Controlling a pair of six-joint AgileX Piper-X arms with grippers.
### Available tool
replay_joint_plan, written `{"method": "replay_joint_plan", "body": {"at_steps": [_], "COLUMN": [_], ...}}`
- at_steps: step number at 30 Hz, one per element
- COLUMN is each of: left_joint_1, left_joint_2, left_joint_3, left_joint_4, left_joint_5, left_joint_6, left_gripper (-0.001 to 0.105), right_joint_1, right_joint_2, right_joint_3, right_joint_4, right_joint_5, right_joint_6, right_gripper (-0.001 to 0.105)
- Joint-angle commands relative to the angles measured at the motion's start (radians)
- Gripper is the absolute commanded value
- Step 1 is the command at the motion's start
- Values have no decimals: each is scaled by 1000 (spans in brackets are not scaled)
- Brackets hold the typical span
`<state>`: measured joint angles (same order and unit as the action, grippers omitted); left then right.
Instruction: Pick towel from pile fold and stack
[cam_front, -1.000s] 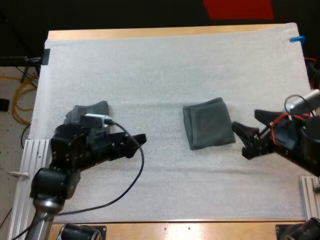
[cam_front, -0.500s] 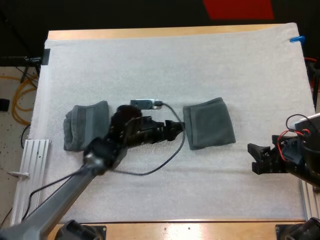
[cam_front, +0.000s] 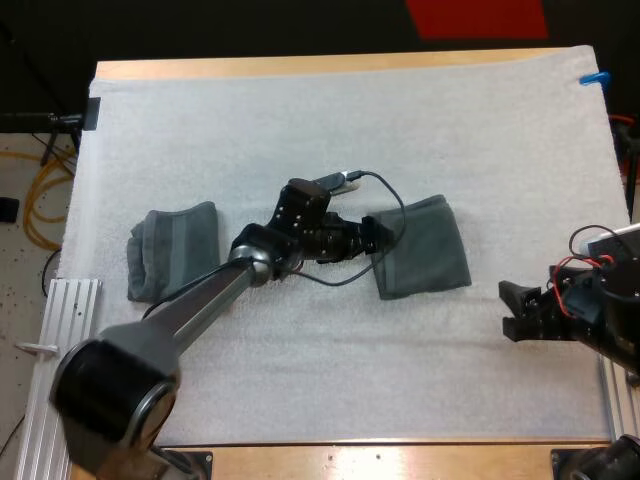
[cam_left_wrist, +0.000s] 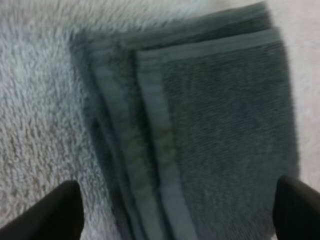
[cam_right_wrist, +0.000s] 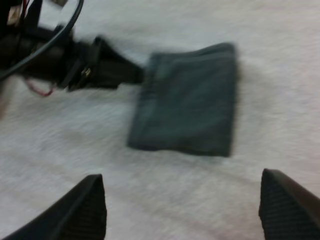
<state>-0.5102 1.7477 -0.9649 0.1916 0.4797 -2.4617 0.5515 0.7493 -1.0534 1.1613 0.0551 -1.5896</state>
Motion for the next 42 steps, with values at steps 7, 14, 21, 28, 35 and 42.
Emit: {"method": "replay_joint_plan", "body": {"at_steps": [7,14,21,28,35,42], "left_joint_1": [-5,-31,-79,-110,-112,-112], "left_joint_2": [83,104,106,135,148,142], "left_joint_3": [-56,-79,-87,-131,-152,-153], "left_joint_4": [45,83,88,105,118,132], "left_joint_5": [18,10,-8,7,18,44], "left_joint_6": [-33,-36,-58,-63,-63,-24], "left_gripper": [75,74,74,61,47,0], "right_joint_1": [2,2,2,2,2,2], "right_joint_2": [45,56,56,56,56,56], "right_joint_3": [-1,-1,-1,-1,-1,-1], "right_joint_4": [-5,-9,-19,-19,-19,-19], "right_joint_5": [29,29,29,29,29,29], "right_joint_6": [0,0,0,0,0,0], "right_gripper": [63,63,63,63,63,63]}}
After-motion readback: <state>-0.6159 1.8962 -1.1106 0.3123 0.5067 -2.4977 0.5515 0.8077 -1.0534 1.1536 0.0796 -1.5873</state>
